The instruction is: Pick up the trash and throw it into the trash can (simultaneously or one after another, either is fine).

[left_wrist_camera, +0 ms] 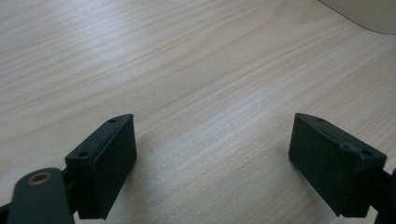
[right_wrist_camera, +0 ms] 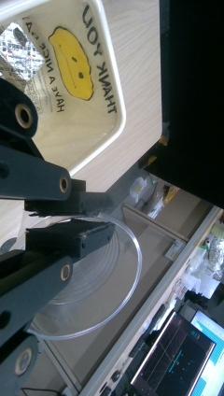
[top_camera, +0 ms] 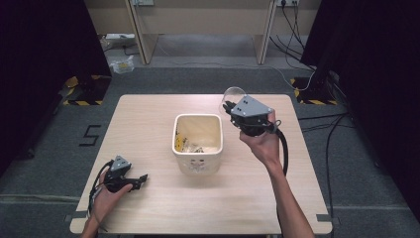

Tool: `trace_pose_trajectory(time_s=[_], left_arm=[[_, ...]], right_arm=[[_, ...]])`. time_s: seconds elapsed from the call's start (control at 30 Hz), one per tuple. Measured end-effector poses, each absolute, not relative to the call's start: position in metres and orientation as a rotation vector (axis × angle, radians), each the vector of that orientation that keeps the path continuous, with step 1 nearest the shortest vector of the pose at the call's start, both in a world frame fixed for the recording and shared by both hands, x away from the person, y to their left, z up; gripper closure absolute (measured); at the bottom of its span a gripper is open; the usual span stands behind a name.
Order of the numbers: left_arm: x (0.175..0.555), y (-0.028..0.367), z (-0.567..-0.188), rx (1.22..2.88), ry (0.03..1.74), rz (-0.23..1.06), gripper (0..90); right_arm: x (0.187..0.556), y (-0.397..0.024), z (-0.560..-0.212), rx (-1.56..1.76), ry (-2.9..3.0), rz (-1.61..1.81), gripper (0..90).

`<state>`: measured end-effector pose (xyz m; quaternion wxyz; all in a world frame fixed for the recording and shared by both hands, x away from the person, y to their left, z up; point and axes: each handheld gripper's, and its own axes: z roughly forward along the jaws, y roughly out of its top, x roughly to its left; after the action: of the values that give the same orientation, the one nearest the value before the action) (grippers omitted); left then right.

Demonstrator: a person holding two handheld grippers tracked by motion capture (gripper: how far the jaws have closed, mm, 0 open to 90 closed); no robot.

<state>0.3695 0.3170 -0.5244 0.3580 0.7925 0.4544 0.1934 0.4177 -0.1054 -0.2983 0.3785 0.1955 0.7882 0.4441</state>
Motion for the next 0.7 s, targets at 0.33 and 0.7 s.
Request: trace_pose_trajectory(time_s=[0.33,0.7], left_arm=[[0.37,0.317,-0.524,2.045,1.172,0.499,14.0],[0.37,0.317,-0.524,2.045,1.172,0.499,14.0]], right_arm=[[0.417,-0.09,-0.302,0.468,2.044,1.159,84.4],[0.416,-0.071,-0.306,0.429,2.089,1.197,84.4]])
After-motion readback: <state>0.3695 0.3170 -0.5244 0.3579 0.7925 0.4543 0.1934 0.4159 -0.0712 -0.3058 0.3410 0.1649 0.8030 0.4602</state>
